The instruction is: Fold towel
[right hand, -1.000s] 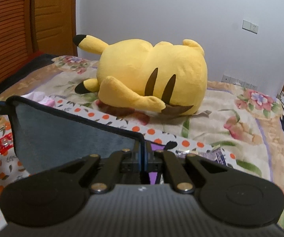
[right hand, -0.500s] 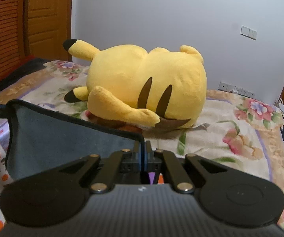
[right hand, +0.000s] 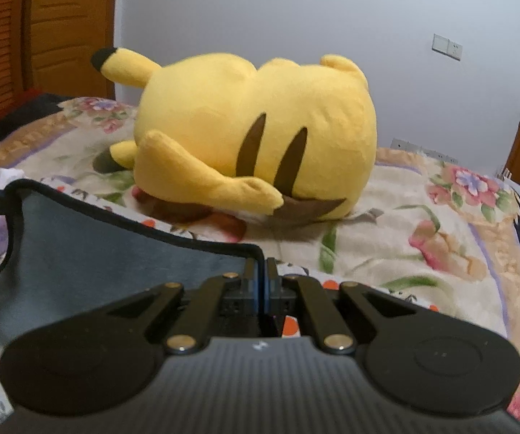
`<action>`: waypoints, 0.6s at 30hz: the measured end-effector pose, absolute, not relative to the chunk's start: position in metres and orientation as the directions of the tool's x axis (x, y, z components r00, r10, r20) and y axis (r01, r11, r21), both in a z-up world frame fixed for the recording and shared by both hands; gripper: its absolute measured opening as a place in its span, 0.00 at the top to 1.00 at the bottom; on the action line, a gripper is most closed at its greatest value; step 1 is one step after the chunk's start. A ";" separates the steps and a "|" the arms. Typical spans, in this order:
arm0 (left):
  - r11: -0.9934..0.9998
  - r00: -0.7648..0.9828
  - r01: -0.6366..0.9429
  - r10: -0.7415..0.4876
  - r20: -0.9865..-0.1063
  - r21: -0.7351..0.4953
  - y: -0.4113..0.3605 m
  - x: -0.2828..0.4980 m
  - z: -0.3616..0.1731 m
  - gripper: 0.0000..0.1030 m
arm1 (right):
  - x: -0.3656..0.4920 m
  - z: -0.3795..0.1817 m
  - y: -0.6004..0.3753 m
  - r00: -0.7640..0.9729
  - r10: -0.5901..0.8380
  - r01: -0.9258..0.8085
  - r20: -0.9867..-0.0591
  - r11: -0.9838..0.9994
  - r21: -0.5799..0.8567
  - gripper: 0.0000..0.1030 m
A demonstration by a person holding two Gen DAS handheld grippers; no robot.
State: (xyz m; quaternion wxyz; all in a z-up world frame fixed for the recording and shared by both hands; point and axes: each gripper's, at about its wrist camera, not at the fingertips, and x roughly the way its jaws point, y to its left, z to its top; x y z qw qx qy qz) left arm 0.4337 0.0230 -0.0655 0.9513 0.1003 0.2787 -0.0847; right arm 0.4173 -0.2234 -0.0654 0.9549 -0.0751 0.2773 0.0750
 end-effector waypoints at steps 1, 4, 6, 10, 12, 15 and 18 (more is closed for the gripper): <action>0.965 0.828 0.217 -0.102 -0.552 0.146 0.023 0.435 -0.069 0.94 | 0.418 -0.068 -0.223 0.834 0.098 -0.182 -0.543 0.978 -0.102 0.97; 0.966 0.820 0.211 -0.090 -0.566 0.152 0.023 0.441 -0.079 0.94 | 0.421 -0.078 -0.222 0.829 0.083 -0.176 -0.553 0.977 -0.116 0.97; 0.966 0.813 0.207 -0.081 -0.576 0.156 0.023 0.444 -0.085 0.94 | 0.424 -0.083 -0.221 0.825 0.078 -0.172 -0.560 0.978 -0.118 0.97; 0.965 0.802 0.205 -0.070 -0.593 0.163 0.025 0.447 -0.095 0.94 | 0.427 -0.091 -0.219 0.816 0.065 -0.166 -0.574 0.978 -0.125 0.97; 0.967 0.799 0.199 -0.065 -0.598 0.161 0.026 0.450 -0.099 0.94 | 0.428 -0.093 -0.219 0.814 0.060 -0.162 -0.578 0.979 -0.127 0.96; 0.967 0.793 0.196 -0.059 -0.607 0.161 0.027 0.451 -0.103 0.90 | 0.430 -0.096 -0.219 0.810 0.044 -0.142 -0.584 0.982 -0.123 0.96; 0.971 0.784 0.192 -0.064 -0.618 0.144 0.029 0.452 -0.105 0.88 | 0.428 -0.099 -0.219 0.809 0.041 -0.140 -0.586 0.982 -0.124 0.94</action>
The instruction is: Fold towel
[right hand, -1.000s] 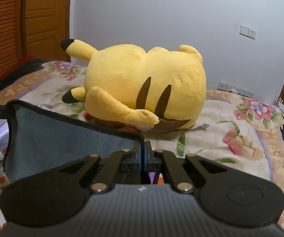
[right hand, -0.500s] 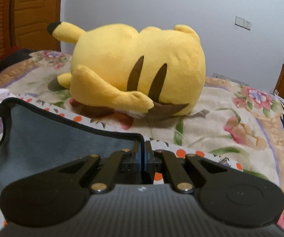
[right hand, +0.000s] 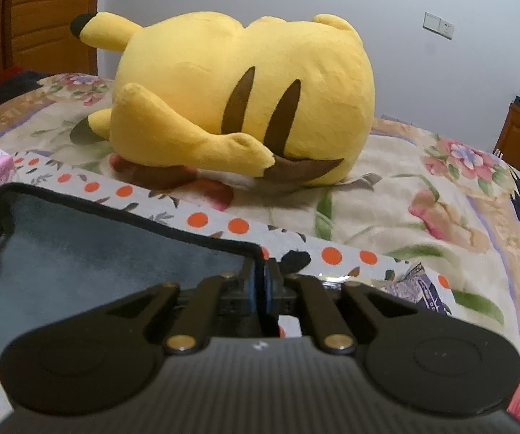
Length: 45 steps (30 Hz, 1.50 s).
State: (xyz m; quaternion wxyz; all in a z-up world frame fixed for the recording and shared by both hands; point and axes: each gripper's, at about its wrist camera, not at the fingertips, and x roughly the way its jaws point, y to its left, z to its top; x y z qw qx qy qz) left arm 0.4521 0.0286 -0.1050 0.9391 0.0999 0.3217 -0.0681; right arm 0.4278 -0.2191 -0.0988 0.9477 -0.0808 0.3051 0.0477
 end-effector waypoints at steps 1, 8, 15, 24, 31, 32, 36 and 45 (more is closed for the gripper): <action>0.971 0.783 0.192 -0.064 -0.619 0.142 0.029 0.452 -0.105 0.88 | 0.427 -0.099 -0.219 0.808 0.041 -0.142 -0.588 0.982 -0.125 0.93; 0.968 0.780 0.201 -0.067 -0.623 0.147 0.025 0.442 -0.103 0.79 | 0.415 -0.098 -0.217 0.809 0.049 -0.134 -0.585 0.985 -0.104 0.67; 0.967 0.773 0.207 -0.069 -0.631 0.148 0.023 0.430 -0.101 0.65 | 0.398 -0.100 -0.214 0.799 0.073 -0.145 -0.597 0.987 -0.073 0.59; 0.957 0.767 0.245 -0.093 -0.635 0.155 0.019 0.394 -0.095 0.48 | 0.365 -0.096 -0.209 0.788 0.097 -0.159 -0.608 0.986 -0.049 0.52; 0.958 0.761 0.250 -0.106 -0.639 0.139 0.020 0.366 -0.091 0.24 | 0.338 -0.089 -0.207 0.793 0.115 -0.159 -0.598 0.987 -0.022 0.44; 0.958 0.762 0.250 -0.107 -0.638 0.138 0.020 0.362 -0.090 0.22 | 0.334 -0.088 -0.205 0.794 0.116 -0.161 -0.596 0.987 -0.023 0.43; 0.957 0.765 0.253 -0.107 -0.635 0.144 0.019 0.349 -0.086 0.16 | 0.320 -0.085 -0.202 0.796 0.120 -0.162 -0.593 0.987 -0.017 0.33; 0.953 0.779 0.262 -0.116 -0.616 0.152 0.019 0.323 -0.068 0.06 | 0.297 -0.077 -0.202 0.807 0.121 -0.144 -0.579 0.990 0.006 0.13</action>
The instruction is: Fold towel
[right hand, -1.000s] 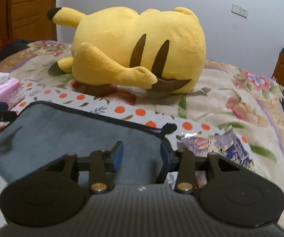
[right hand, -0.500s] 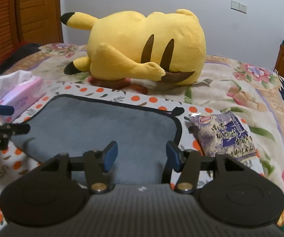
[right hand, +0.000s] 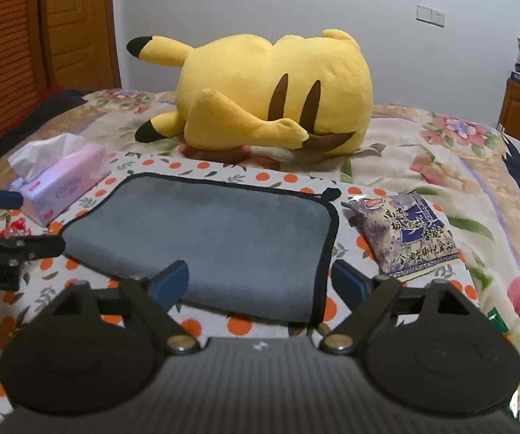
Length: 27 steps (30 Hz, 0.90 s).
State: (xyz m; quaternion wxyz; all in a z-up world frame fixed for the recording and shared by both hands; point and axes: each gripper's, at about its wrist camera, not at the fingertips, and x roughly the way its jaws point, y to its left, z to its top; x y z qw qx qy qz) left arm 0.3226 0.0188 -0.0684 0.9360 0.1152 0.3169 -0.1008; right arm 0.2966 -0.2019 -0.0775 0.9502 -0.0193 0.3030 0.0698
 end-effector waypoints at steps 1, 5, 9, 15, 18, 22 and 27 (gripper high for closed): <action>0.954 0.782 0.259 -0.114 -0.613 0.153 0.019 0.320 -0.067 0.05 | 0.294 -0.076 -0.202 0.808 0.117 -0.137 -0.577 0.990 0.009 0.09; 0.951 0.782 0.266 -0.118 -0.612 0.156 0.018 0.308 -0.062 0.03 | 0.285 -0.072 -0.202 0.814 0.116 -0.131 -0.569 0.991 0.014 0.00; 0.952 0.789 0.259 -0.113 -0.604 0.161 0.016 0.297 -0.056 0.00 | 0.276 -0.067 -0.203 0.816 0.105 -0.116 -0.569 0.993 0.016 0.00; 0.951 0.798 0.258 -0.112 -0.593 0.168 0.012 0.281 -0.049 0.00 | 0.260 -0.060 -0.205 0.824 0.088 -0.102 -0.559 0.995 0.005 0.00; 0.949 0.796 0.263 -0.113 -0.595 0.173 0.009 0.274 -0.046 0.00 | 0.253 -0.055 -0.208 0.830 0.085 -0.097 -0.551 0.995 0.008 0.00; 0.948 0.806 0.250 -0.092 -0.585 0.196 0.006 0.264 -0.040 0.00 | 0.241 -0.048 -0.209 0.841 0.081 -0.095 -0.536 0.996 0.002 0.00; 0.953 0.806 0.244 -0.097 -0.585 0.178 0.007 0.252 -0.030 0.00 | 0.226 -0.038 -0.210 0.852 0.081 -0.094 -0.518 0.996 0.002 0.00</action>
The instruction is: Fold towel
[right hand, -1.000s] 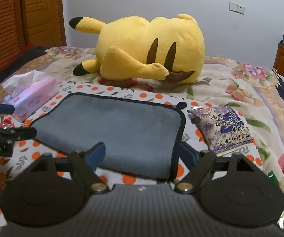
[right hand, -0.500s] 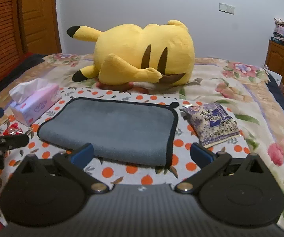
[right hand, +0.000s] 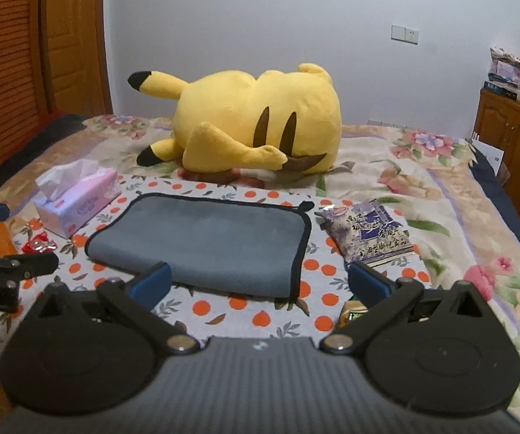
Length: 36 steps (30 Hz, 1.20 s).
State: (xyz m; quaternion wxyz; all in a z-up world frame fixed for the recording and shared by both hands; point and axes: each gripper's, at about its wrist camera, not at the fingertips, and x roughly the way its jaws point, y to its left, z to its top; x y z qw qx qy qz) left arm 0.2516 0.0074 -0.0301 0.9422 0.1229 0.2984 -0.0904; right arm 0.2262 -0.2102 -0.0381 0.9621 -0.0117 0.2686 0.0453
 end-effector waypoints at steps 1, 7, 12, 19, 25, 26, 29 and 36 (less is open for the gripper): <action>0.954 0.805 0.244 -0.099 -0.584 0.175 0.007 0.248 -0.028 0.00 | 0.224 -0.036 -0.210 0.853 0.082 -0.094 -0.515 0.996 0.002 0.00; 0.959 0.805 0.245 -0.118 -0.582 0.145 0.008 0.229 -0.015 0.00 | 0.204 -0.023 -0.211 0.865 0.081 -0.090 -0.495 0.996 0.005 0.00; 0.960 0.820 0.233 -0.107 -0.563 0.157 0.007 0.210 -0.006 0.00 | 0.188 -0.015 -0.212 0.870 0.081 -0.088 -0.487 0.996 0.008 0.00; 0.964 0.821 0.225 -0.110 -0.560 0.141 0.010 0.187 0.001 0.00 | 0.170 -0.002 -0.213 0.881 0.083 -0.084 -0.466 0.996 0.019 0.00; 0.966 0.820 0.220 -0.110 -0.561 0.133 0.015 0.169 0.006 0.00 | 0.153 0.005 -0.211 0.887 0.084 -0.082 -0.454 0.996 0.023 0.00; 0.967 0.821 0.219 -0.109 -0.561 0.132 0.016 0.167 0.006 0.00 | 0.151 0.006 -0.210 0.888 0.084 -0.082 -0.452 0.996 0.024 0.00; 0.968 0.821 0.215 -0.110 -0.560 0.126 0.018 0.158 0.009 0.00 | 0.142 0.007 -0.209 0.890 0.082 -0.081 -0.449 0.996 0.022 0.00; 0.966 0.827 0.223 -0.118 -0.549 0.129 0.017 0.137 0.017 0.00 | 0.124 0.010 -0.207 0.891 0.080 -0.081 -0.446 0.997 0.018 0.00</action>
